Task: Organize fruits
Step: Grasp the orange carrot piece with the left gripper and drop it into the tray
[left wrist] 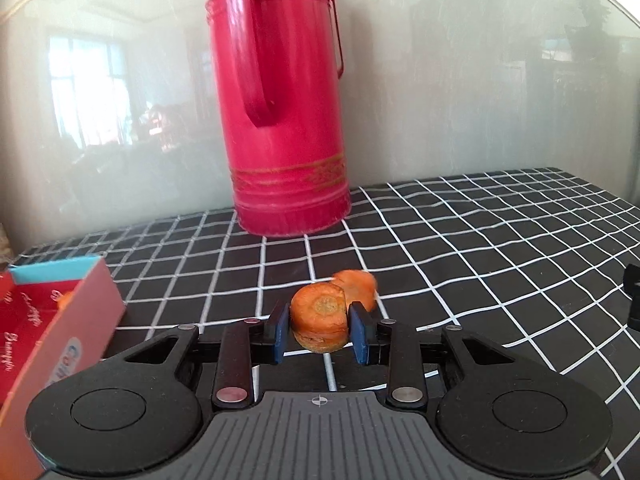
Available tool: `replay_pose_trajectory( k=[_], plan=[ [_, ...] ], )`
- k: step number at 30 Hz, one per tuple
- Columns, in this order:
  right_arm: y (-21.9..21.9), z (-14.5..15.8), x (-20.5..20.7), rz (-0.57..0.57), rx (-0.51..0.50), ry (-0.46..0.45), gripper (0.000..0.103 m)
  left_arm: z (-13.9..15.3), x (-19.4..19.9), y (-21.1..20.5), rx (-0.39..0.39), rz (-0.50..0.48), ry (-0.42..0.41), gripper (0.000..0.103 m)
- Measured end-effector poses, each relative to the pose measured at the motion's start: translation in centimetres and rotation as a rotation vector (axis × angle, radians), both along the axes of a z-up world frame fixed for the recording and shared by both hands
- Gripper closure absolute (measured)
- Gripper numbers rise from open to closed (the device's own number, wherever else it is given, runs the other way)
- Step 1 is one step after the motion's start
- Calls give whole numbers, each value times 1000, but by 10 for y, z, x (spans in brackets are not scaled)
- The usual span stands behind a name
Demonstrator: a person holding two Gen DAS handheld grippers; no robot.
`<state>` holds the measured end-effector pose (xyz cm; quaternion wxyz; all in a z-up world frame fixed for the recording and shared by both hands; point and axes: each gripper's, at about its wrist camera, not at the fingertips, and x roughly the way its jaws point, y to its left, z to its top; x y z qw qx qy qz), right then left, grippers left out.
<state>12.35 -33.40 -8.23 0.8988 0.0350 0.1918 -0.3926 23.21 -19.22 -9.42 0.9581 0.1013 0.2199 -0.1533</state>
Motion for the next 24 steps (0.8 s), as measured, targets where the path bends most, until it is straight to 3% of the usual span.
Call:
replay_pose_trajectory(
  k=[7, 14, 20, 24],
  plan=[
    [17, 4, 6, 45, -9, -10, 6, 20, -13, 36, -17, 78, -68, 71],
    [49, 7, 16, 125, -26, -13, 6, 39, -19, 98, -53, 271, -115, 71],
    [82, 10, 26, 211, -38, -20, 6, 40, -3, 163, -84, 454, -34, 71],
    [102, 11, 31, 268, -42, -25, 6, 34, 10, 199, -123, 527, 72, 70]
  ],
)
